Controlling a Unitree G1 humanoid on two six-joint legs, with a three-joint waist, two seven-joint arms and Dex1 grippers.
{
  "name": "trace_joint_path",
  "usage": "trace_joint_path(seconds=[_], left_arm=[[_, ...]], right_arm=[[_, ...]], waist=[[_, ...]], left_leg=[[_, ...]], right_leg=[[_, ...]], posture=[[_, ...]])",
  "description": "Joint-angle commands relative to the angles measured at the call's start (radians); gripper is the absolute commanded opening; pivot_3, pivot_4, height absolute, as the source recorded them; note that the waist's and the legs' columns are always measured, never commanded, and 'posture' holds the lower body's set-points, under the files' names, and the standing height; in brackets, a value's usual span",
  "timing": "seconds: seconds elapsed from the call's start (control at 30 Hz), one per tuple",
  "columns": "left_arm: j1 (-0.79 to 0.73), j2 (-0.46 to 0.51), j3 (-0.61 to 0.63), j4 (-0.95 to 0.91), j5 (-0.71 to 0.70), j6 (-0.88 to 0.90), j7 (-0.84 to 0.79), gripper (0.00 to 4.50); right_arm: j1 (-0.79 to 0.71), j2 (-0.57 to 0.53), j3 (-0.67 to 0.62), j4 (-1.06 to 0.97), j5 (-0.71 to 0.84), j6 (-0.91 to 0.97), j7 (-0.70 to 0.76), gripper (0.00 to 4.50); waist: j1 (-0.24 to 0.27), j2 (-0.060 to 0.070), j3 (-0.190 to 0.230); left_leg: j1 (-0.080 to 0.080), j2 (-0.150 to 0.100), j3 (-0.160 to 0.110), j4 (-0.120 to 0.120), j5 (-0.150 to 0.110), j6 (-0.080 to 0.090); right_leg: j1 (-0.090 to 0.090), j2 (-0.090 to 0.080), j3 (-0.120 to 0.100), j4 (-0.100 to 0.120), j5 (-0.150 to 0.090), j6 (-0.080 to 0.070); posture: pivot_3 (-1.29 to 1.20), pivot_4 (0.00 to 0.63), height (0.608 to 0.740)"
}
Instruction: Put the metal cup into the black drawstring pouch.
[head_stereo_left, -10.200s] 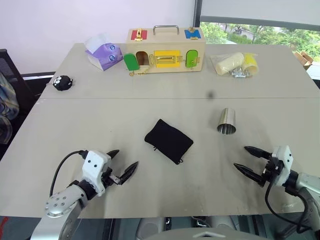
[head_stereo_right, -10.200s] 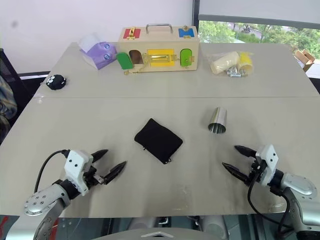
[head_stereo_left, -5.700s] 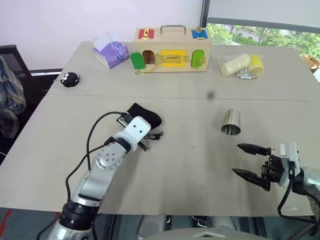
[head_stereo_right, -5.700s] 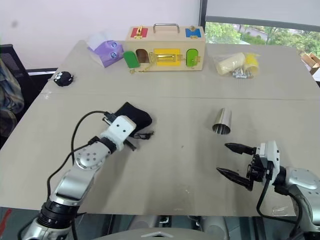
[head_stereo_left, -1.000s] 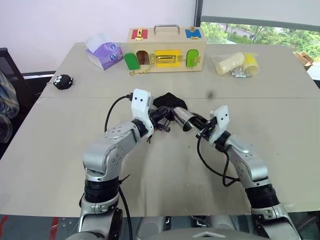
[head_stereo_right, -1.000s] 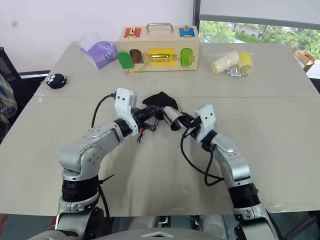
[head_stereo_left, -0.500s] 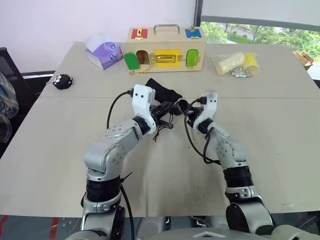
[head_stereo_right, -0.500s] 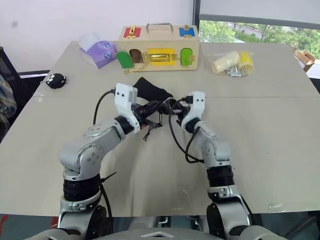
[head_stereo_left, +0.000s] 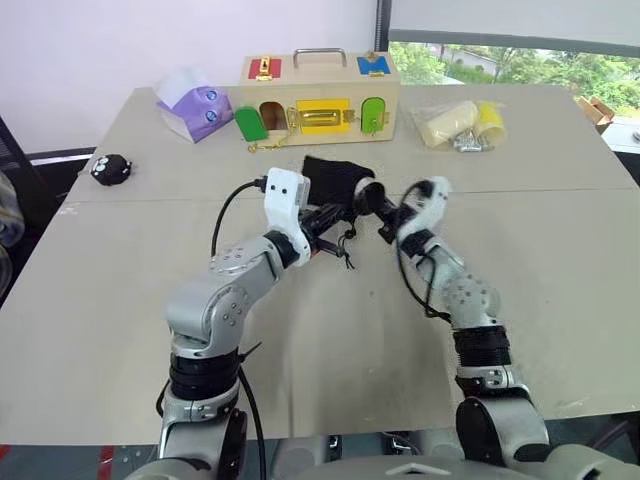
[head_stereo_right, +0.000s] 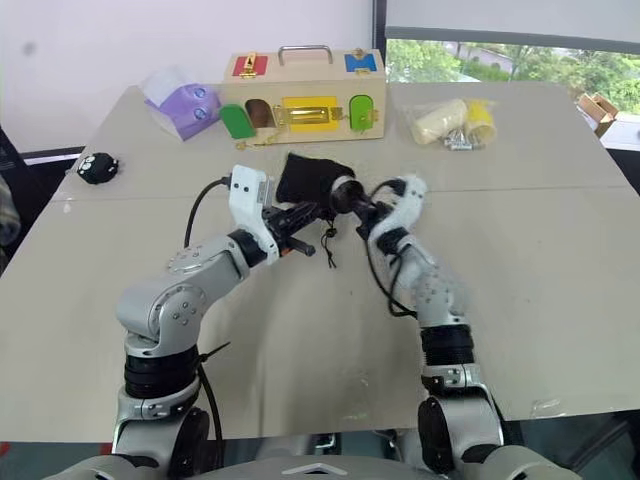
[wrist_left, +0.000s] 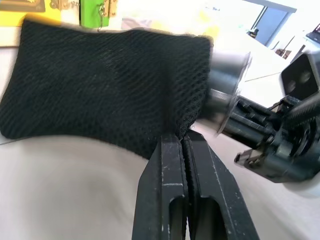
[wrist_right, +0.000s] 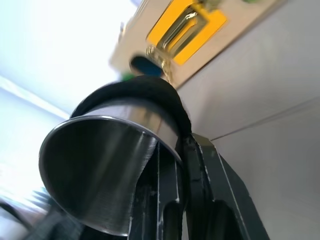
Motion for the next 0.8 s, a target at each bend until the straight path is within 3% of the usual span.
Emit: trace_joint_path(seconds=[0.03,0.2,0.3,0.47,0.57,0.8], left_arm=[[-0.063,-0.036,0.045,-0.026,-0.074,0.000,0.001,0.00],[-0.092,-0.073,0.061,-0.028,-0.108,0.012,0.025,0.00],[-0.091,-0.077,0.058,-0.029,-0.114,0.013,0.024,0.00],[-0.073,-0.075,0.052,-0.030,-0.114,0.007,0.022,0.00],[-0.061,-0.063,0.056,-0.020,-0.107,-0.006,0.016,0.00],[-0.060,-0.026,0.073,0.007,-0.104,-0.035,0.007,0.00]], right_arm=[[-0.081,-0.108,0.213,0.049,-0.339,-0.182,0.027,0.07],[-0.168,-0.156,0.330,0.103,-0.528,-0.252,0.064,0.07],[-0.188,-0.144,0.321,0.119,-0.551,-0.250,0.070,0.07],[-0.195,0.016,0.130,0.074,-0.346,-0.130,0.035,0.07],[-0.170,0.113,-0.055,0.025,-0.066,-0.034,0.052,0.07],[-0.085,0.070,-0.090,-0.086,0.073,0.099,0.106,0.07]], waist=[[0.005,-0.001,0.000],[0.000,-0.002,0.001],[0.002,-0.002,0.001],[0.002,-0.003,0.001],[0.004,-0.003,0.002],[0.002,-0.004,0.002]], left_leg=[[-0.001,0.000,0.000,0.000,0.000,0.000],[-0.001,0.000,0.000,0.000,0.001,-0.001],[-0.001,0.000,0.000,-0.001,0.001,-0.002],[-0.001,0.000,0.000,-0.001,0.001,-0.002],[-0.001,0.000,0.000,-0.001,0.001,-0.002],[-0.002,0.000,-0.002,-0.002,0.001,-0.002]], right_leg=[[0.000,0.000,0.000,0.000,0.000,0.000],[-0.001,0.000,0.000,-0.001,0.000,0.000],[-0.001,0.001,0.000,-0.002,0.000,0.000],[-0.001,0.000,0.000,-0.002,0.000,0.000],[0.000,0.000,0.000,-0.001,0.000,0.000],[0.000,0.000,-0.001,-0.002,0.000,0.000]], posture=[[0.00,0.150,0.740],[0.00,0.150,0.740],[0.00,0.150,0.740],[0.00,0.150,0.740],[0.00,0.150,0.740],[0.00,0.150,0.740]])
